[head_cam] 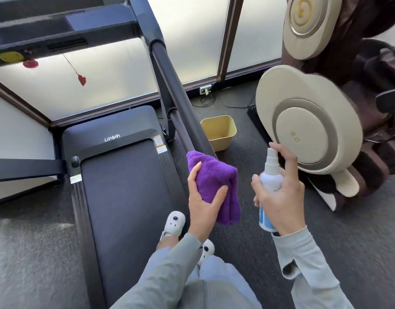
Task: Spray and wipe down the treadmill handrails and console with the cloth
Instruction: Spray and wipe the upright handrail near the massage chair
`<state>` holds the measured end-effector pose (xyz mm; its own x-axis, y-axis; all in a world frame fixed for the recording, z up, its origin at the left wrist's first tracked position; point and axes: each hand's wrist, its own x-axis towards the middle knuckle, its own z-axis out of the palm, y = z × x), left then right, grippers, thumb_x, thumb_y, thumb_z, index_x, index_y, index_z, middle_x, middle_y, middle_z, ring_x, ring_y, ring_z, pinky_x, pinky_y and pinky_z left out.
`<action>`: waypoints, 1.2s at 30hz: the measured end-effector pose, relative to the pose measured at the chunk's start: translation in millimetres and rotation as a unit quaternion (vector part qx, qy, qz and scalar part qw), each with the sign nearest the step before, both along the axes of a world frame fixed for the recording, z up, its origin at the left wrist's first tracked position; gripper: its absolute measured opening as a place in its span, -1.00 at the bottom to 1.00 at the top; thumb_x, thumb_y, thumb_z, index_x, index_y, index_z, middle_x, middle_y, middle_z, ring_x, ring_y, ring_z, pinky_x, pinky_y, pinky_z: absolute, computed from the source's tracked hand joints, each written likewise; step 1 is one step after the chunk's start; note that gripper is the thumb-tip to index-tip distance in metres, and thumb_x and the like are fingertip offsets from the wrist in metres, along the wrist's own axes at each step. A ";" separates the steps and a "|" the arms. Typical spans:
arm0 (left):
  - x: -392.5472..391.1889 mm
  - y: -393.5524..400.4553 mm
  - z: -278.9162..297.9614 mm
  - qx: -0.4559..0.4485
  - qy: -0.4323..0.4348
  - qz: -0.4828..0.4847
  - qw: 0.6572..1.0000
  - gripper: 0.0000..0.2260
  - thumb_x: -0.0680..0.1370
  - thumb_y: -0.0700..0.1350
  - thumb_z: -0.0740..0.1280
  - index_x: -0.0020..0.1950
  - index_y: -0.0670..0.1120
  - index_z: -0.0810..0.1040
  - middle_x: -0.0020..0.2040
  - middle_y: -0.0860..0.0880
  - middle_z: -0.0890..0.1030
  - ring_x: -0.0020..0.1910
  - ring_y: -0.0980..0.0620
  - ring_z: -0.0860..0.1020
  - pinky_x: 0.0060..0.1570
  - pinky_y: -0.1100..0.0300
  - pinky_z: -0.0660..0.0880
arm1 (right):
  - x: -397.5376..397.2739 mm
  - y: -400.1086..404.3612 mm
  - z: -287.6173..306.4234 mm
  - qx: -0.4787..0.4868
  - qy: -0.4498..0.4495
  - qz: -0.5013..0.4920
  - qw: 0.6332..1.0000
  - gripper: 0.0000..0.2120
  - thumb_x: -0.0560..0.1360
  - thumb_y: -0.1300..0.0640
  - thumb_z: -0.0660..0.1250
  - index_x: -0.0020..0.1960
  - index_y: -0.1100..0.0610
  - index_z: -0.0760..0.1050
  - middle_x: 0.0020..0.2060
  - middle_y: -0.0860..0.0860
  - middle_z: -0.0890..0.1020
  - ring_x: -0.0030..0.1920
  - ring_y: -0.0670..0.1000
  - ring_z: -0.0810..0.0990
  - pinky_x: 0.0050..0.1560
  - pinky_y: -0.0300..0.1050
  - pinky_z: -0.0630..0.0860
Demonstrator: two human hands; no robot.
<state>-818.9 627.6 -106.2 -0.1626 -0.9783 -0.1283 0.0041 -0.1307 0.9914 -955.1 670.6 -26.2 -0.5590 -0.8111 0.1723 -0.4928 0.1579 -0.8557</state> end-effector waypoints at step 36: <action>-24.0 -17.0 26.6 0.012 -0.099 0.103 0.990 -0.17 0.30 0.11 0.58 0.44 0.21 0.19 0.29 0.08 0.49 0.17 0.12 0.48 0.24 0.16 0.40 | 15.0 10.7 8.5 0.011 0.019 -0.028 0.999 -0.35 0.42 0.36 0.38 0.27 -0.25 0.30 -0.40 0.17 0.54 -0.51 0.17 0.54 -0.36 0.11 0.58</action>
<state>-842.9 610.6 -79.6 0.0713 -0.9842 -0.1621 -0.1613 -0.1718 0.9718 -940.2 681.3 -17.6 -0.5966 -0.7827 0.1772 -0.5154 0.2045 -0.8322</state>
